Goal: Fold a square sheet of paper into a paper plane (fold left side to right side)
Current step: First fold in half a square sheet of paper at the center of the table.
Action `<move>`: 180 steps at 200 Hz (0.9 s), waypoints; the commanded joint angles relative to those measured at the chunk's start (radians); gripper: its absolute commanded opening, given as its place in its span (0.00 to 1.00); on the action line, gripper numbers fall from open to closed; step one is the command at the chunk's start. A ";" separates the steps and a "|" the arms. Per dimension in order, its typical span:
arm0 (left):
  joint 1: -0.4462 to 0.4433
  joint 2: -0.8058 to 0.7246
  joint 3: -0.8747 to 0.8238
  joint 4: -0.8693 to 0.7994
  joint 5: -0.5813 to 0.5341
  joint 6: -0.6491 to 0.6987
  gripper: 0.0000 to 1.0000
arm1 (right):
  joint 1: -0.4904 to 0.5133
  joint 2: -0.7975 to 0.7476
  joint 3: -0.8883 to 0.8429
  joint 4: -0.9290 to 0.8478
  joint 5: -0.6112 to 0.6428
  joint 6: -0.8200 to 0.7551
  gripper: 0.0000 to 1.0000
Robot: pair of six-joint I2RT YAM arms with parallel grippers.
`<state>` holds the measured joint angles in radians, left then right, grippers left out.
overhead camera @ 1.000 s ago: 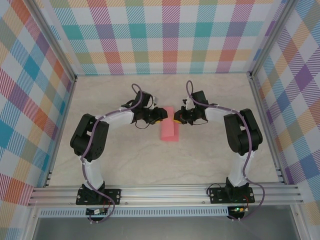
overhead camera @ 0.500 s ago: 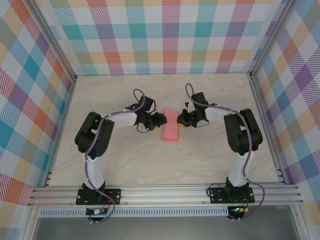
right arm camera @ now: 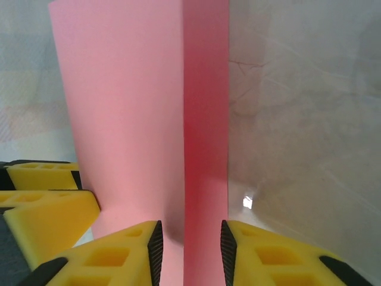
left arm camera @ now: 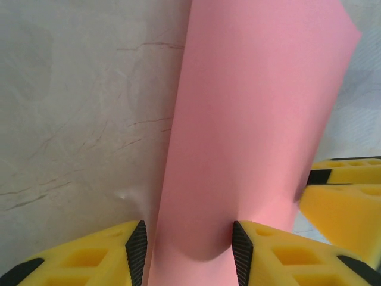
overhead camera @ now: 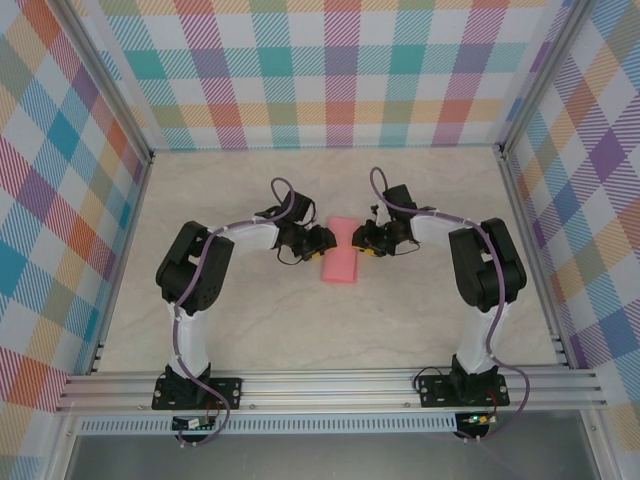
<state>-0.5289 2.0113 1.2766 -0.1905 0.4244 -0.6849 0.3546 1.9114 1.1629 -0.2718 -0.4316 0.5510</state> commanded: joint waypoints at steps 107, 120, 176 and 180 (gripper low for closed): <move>-0.027 0.055 0.065 -0.044 0.001 -0.025 0.45 | -0.001 -0.200 -0.154 -0.040 0.160 -0.007 0.39; -0.032 0.060 0.080 -0.055 -0.002 -0.022 0.45 | -0.002 -0.200 -0.157 -0.041 0.161 -0.006 0.39; -0.035 0.074 0.105 -0.079 -0.016 -0.017 0.46 | -0.002 -0.205 -0.167 -0.036 0.161 -0.005 0.39; -0.036 0.075 0.104 -0.079 -0.017 -0.016 0.46 | -0.002 -0.206 -0.167 -0.036 0.160 -0.005 0.39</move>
<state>-0.5472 2.0571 1.3521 -0.2420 0.4187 -0.6960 0.3534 1.7313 1.0103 -0.3077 -0.2722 0.5381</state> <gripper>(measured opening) 0.458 0.391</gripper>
